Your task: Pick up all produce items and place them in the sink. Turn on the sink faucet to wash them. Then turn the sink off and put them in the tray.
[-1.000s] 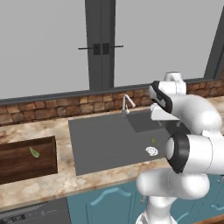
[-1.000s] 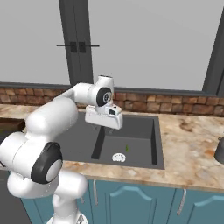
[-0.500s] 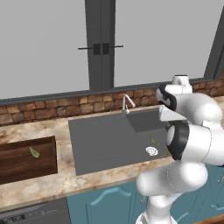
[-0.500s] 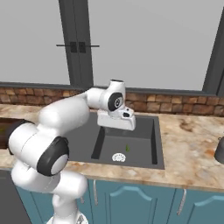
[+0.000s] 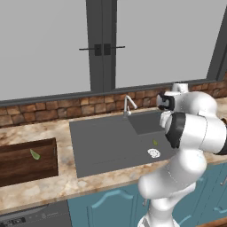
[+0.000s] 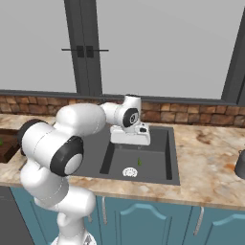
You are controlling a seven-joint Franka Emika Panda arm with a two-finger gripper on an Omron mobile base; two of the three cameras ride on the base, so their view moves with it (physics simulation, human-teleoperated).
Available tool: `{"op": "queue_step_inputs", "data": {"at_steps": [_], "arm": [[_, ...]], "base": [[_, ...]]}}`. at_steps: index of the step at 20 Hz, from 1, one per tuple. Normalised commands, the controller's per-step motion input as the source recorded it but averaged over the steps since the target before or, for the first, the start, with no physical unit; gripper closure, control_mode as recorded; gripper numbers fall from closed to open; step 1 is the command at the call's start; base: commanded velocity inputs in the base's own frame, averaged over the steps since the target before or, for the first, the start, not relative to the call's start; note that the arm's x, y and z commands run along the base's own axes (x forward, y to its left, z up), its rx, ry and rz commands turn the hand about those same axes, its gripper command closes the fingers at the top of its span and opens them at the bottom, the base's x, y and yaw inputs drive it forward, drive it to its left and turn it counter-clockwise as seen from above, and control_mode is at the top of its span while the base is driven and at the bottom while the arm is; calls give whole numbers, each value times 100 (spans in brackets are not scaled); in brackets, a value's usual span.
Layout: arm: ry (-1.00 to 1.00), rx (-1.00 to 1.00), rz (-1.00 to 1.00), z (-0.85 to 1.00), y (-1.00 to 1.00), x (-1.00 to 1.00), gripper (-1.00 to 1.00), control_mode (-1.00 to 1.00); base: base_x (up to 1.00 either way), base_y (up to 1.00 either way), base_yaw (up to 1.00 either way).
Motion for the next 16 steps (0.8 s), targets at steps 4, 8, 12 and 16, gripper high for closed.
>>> {"op": "queue_step_inputs", "data": {"at_steps": [4, 8, 12, 16], "arm": [[0, 2, 15, -43, 0, 22, -100, -100], [0, 2, 14, -38, 0, 15, -100, -100], [0, 2, 14, -31, 0, 20, -100, -100], [0, 3, 13, -28, 0, 24, -100, -100]], "base": [[0, 0, 0], [0, 0, 0], [0, 0, 0], [0, 0, 0]]}}
